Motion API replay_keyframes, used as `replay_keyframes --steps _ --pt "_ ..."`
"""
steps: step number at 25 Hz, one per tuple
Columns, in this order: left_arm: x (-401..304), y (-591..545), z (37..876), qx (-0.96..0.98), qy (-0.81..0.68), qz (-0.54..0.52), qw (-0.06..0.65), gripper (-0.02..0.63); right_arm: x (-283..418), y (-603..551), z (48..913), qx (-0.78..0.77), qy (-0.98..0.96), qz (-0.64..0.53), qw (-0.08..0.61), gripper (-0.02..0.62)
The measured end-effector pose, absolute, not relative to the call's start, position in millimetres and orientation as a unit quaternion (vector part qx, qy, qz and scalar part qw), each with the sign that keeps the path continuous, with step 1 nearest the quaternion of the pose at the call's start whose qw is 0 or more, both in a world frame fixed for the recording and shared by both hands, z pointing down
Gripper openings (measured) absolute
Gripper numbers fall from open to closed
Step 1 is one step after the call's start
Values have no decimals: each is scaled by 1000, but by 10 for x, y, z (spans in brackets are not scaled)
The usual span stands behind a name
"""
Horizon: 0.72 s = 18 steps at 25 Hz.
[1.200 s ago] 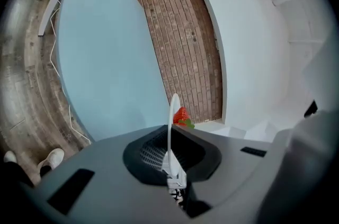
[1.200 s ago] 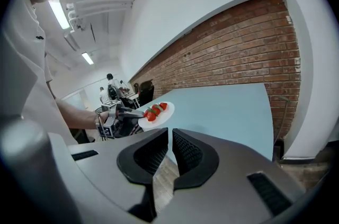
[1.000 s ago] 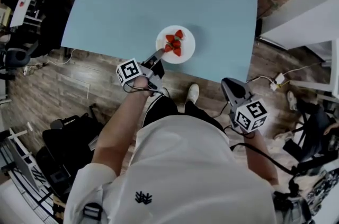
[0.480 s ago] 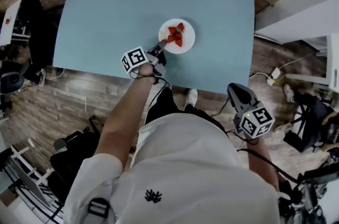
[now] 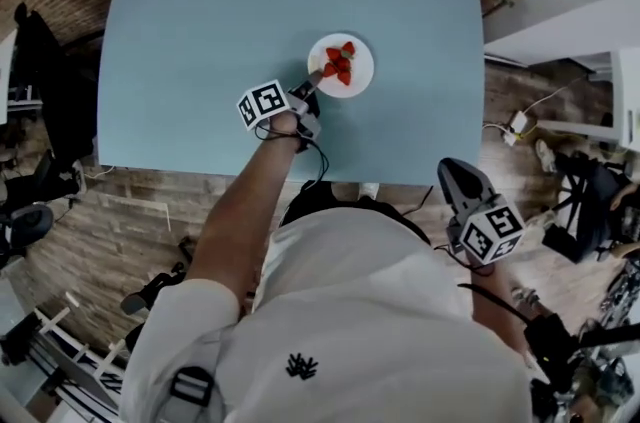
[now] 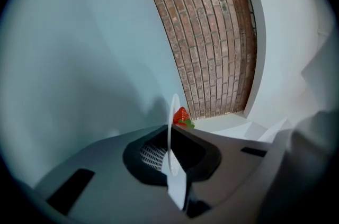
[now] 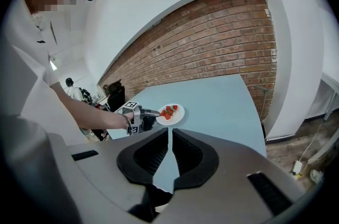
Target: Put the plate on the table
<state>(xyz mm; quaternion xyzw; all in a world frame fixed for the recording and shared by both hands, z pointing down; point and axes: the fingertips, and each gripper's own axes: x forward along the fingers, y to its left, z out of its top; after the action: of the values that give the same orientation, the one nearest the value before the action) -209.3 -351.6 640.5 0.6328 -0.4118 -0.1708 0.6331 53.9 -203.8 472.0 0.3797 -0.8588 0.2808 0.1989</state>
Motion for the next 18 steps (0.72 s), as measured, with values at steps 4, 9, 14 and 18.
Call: replay_keyframes --steps 4,9,14,18 --pt "-2090 -3591 6484 634 -403 -153 641 9 478 -2081 4748 394 -851 288 196 28" --pt "-2064 -3610 6563 635 -395 -132 651 9 415 -2087 4775 406 -844 295 191 28" --pt "-2016 -3639 6613 636 -386 -120 658 9 418 -2113 4812 413 -838 301 193 28" --pt "-1955 -3633 6615 634 -384 -106 663 9 440 -2128 4835 416 -836 305 189 28"
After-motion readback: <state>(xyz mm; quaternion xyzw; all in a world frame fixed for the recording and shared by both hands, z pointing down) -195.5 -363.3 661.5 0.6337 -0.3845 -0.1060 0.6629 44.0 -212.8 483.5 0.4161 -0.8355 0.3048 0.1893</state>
